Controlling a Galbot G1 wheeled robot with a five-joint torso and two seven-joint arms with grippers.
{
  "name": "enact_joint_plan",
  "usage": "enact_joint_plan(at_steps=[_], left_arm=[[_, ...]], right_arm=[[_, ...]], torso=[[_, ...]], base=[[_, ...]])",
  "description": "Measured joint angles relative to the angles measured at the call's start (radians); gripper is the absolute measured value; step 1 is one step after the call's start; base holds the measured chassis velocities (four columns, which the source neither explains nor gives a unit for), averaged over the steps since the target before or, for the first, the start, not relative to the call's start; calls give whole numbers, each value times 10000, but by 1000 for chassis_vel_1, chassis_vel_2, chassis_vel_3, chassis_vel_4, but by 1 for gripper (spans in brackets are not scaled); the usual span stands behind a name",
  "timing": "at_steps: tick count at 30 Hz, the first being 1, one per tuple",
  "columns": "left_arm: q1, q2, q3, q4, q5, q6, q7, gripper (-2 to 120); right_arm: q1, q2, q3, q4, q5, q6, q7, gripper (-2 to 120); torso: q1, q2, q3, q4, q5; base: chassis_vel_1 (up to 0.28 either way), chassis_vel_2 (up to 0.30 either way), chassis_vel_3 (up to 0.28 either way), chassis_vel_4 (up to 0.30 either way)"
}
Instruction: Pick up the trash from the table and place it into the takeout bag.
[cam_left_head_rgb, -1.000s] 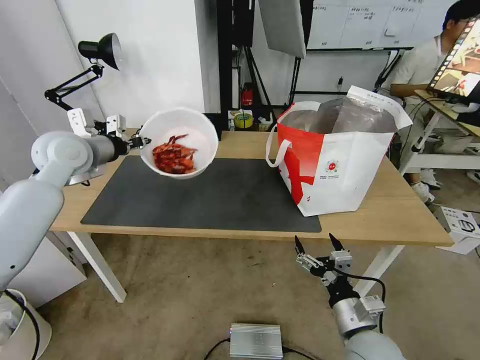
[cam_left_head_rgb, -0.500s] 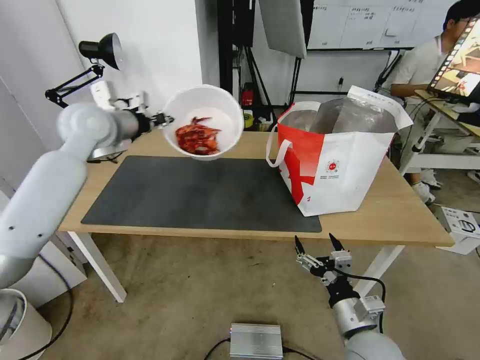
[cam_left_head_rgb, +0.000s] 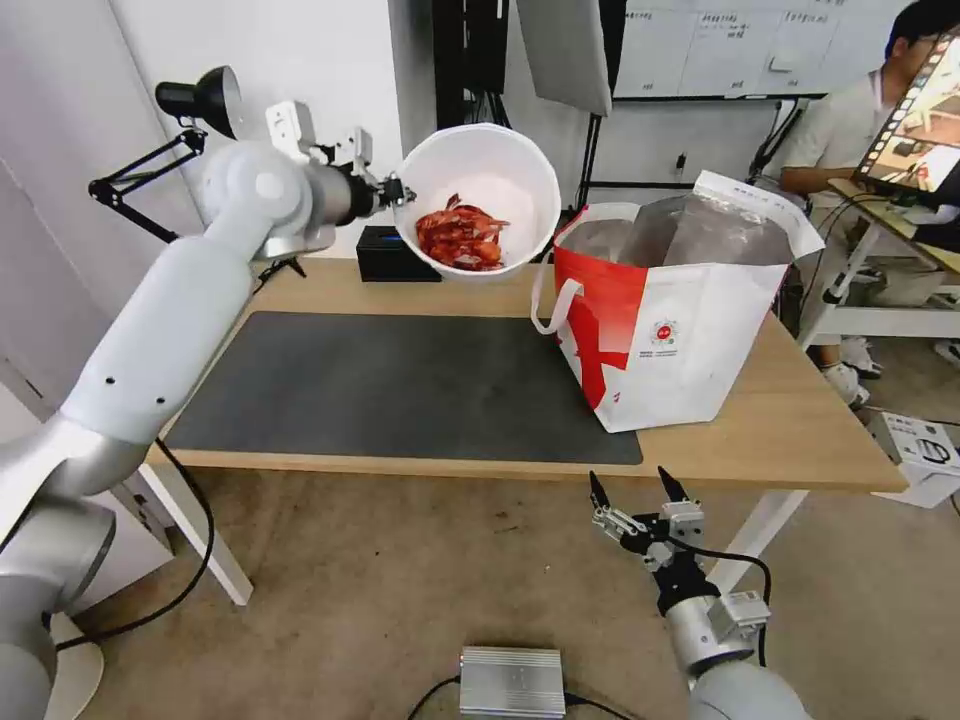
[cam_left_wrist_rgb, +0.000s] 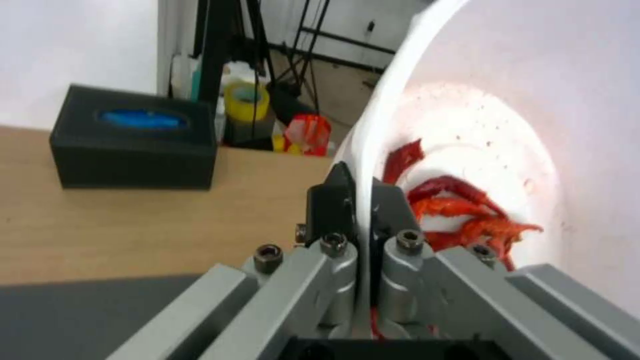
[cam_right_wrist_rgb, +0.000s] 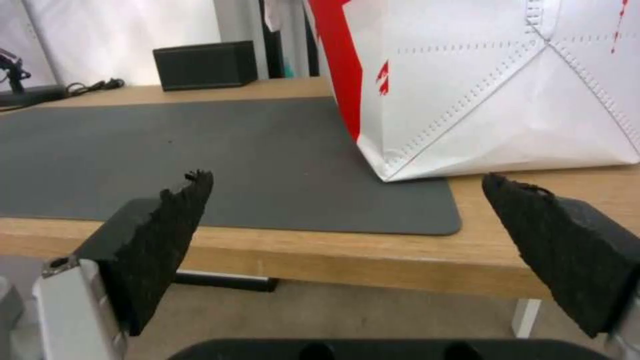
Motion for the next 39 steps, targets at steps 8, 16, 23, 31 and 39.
enact_joint_plan(at_steps=[8, 16, 23, 31, 39], left_arm=[[-963, -612, 517, 755, -318, -22, -220, 0], [-1254, -1622, 720, 1247, -588, -87, -881, 0], [-1733, -2730, 859, 1968, -633, -227, -1045, 0], [-1636, -3528, 1022, 2311, -427, -425, -1369, 0], [-1218, -4476, 1217, 2627, 155, -923, -1764, 0]], right_arm=[[0, 0, 0, 0, 0, 0, 0, 100], [0, 0, 0, 0, 0, 0, -1, 100], [0, 0, 0, 0, 0, 0, 0, 100], [0, 0, 0, 0, 0, 0, 0, 100], [0, 0, 0, 0, 0, 0, 0, 100]], torso=[[0, 0, 0, 1, 2], [0, 0, 0, 0, 1], [1, 0, -2, -3, 4], [0, 0, -1, -1, 2], [0, 0, -2, -4, 3]], base=[[0, 0, 0, 0], [0, 0, 0, 0], [0, 0, 0, 0], [0, 0, 0, 0], [0, 0, 0, 0]])
